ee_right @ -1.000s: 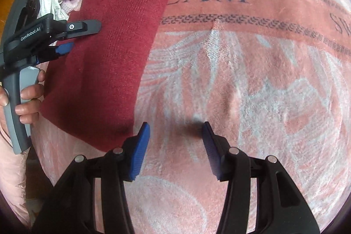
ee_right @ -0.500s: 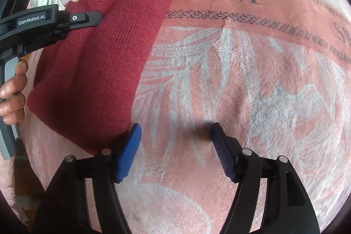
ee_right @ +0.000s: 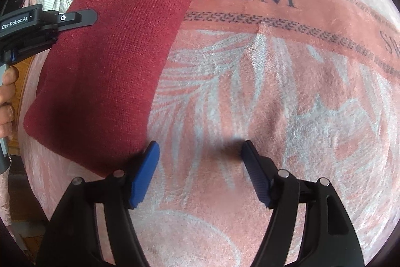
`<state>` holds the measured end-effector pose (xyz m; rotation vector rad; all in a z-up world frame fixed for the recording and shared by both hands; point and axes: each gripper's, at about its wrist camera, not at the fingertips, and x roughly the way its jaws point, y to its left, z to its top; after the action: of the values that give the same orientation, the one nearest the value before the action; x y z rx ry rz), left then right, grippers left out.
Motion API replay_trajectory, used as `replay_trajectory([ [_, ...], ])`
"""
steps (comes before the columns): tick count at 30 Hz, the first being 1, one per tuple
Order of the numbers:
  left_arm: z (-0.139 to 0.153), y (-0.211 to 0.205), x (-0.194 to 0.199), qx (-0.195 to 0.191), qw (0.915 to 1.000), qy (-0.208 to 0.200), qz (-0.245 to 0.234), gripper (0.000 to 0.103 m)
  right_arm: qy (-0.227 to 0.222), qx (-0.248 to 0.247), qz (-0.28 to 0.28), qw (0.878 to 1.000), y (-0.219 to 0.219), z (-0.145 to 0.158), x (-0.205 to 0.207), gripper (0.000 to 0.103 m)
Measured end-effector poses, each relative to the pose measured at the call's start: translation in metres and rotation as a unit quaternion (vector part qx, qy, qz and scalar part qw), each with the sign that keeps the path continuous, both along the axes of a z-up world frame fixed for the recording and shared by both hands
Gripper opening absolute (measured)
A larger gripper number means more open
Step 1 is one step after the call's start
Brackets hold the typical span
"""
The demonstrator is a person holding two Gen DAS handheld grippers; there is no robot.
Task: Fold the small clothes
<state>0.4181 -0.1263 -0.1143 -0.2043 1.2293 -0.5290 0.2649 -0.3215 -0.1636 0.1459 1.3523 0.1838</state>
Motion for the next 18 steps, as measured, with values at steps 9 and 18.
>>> replay_trajectory([
  [9, 0.023, 0.026, -0.002, 0.013, 0.9999, -0.009, -0.008, 0.020, -0.007, -0.010, 0.010, 1.000, 0.016, -0.003, -0.005, 0.074],
  [18, 0.047, 0.072, -0.002, 0.044, 0.9986, -0.027, 0.004, 0.020, -0.020, -0.030, 0.006, 0.999, 0.037, -0.003, -0.008, 0.076],
])
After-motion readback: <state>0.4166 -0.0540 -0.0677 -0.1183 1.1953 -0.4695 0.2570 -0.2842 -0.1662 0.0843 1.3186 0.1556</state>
